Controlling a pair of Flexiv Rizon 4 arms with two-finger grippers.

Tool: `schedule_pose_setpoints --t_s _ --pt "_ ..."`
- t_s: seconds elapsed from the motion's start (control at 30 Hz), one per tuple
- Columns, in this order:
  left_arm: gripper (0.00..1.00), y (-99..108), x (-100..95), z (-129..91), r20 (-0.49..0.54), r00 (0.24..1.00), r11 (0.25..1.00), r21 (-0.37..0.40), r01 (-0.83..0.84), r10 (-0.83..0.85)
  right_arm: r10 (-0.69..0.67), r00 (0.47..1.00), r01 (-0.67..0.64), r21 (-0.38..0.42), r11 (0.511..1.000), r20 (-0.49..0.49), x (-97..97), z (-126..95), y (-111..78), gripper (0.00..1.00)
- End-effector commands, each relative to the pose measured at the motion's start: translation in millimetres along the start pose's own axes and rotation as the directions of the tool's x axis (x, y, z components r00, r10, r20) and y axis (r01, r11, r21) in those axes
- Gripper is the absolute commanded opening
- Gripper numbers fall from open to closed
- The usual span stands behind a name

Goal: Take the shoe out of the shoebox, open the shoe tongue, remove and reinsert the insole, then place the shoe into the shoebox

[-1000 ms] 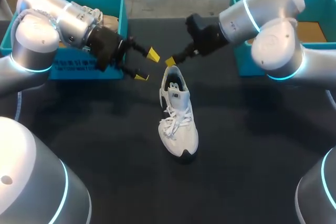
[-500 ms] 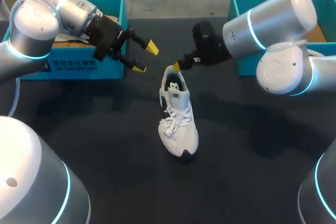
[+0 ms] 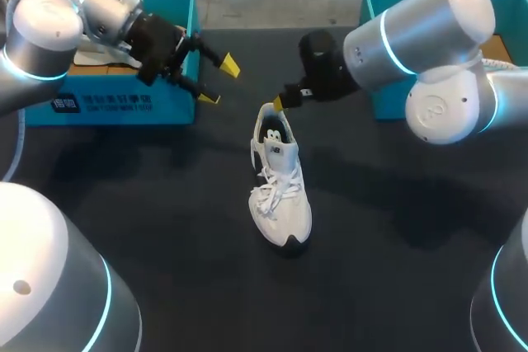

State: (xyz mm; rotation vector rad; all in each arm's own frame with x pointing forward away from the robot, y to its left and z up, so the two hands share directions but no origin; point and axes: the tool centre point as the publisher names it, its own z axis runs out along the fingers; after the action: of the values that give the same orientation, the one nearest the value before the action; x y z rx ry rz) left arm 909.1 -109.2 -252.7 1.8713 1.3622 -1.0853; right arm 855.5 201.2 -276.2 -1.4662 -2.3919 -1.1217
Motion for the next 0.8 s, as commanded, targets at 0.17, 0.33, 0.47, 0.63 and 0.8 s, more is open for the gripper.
schedule_pose_setpoints --t_s 0.17,0.33,0.47,0.63,0.8 --pt "1.0 2.2 -6.1 -19.7 -0.024 1.0 0.999 -0.045 0.001 -0.002 0.12 0.987 -0.114 -0.057 0.992 0.111 -1.4 15.3 -0.4 0.0" --pt "1.0 3.4 -5.7 -24.3 -0.025 1.0 0.998 -0.058 0.008 -0.009 0.189 0.963 -0.176 -0.079 0.981 0.195 -1.0 19.6 -7.0 0.0" --pt "1.0 5.3 -9.1 -28.5 -0.024 1.0 0.998 -0.065 0.006 -0.008 0.216 0.943 -0.206 -0.064 0.976 0.253 -0.5 21.2 -11.6 0.0" --pt "1.0 6.5 -12.7 -31.4 -0.029 0.999 0.998 -0.066 0.013 -0.015 0.234 0.926 -0.234 -0.037 0.971 0.296 -4.6 23.3 -15.9 0.0" --pt "1.0 4.0 -15.3 -33.2 -0.076 0.997 0.998 -0.058 0.016 -0.021 0.244 0.919 -0.255 -0.005 0.967 0.309 -5.5 27.9 -16.7 0.0"
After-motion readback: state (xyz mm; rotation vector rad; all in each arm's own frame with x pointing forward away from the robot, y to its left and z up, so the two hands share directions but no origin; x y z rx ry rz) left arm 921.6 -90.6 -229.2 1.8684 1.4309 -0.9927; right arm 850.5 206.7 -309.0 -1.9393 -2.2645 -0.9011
